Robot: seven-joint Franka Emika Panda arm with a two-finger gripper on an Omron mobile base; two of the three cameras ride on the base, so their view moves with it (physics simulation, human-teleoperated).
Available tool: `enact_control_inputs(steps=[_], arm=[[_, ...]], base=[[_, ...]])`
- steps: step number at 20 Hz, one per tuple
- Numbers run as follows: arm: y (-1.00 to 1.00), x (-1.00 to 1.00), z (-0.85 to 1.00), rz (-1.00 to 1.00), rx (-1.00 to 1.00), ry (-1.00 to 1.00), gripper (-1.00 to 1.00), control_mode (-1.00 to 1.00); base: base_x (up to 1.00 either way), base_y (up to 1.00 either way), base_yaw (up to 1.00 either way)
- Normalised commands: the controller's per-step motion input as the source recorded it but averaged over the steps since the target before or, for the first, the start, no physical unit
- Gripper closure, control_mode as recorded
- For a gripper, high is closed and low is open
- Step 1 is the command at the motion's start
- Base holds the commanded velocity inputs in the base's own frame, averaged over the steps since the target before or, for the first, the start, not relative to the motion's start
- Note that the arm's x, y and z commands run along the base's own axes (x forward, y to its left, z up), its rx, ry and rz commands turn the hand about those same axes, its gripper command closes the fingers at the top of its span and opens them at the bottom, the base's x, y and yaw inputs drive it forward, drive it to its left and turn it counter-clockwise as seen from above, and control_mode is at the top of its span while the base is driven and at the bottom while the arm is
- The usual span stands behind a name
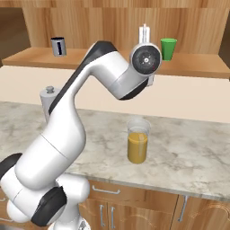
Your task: There is a tray on the dining counter. Grab the cup, mug, and pitcher and place them on the tray. The pitcher may be placed next to the tray if it cannot fit the tray.
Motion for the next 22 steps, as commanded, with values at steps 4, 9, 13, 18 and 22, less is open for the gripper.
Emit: enact_control_inputs(steps=[4, 9, 13, 18, 22], arm=[[0.0, 0.17, 0.0, 0.02, 0.0, 0.0, -1.0, -1.0], [0.0, 0.14, 0.0, 0.03, 0.0, 0.0, -1.0, -1.0], [0.0, 0.15, 0.0, 0.03, 0.0, 0.0, -1.0, -1.0], [0.0, 0.15, 0.0, 0.03, 0.0, 0.01, -1.0, -1.0], [0.0, 0.13, 0.0, 0.03, 0.0, 0.01, -1.0, -1.0]], base=[[0.0, 0.0, 0.0], [0.0, 0.0, 0.0], [0.0, 0.0, 0.0], [0.0, 0.0, 0.0], [0.0, 0.0, 0.0]])
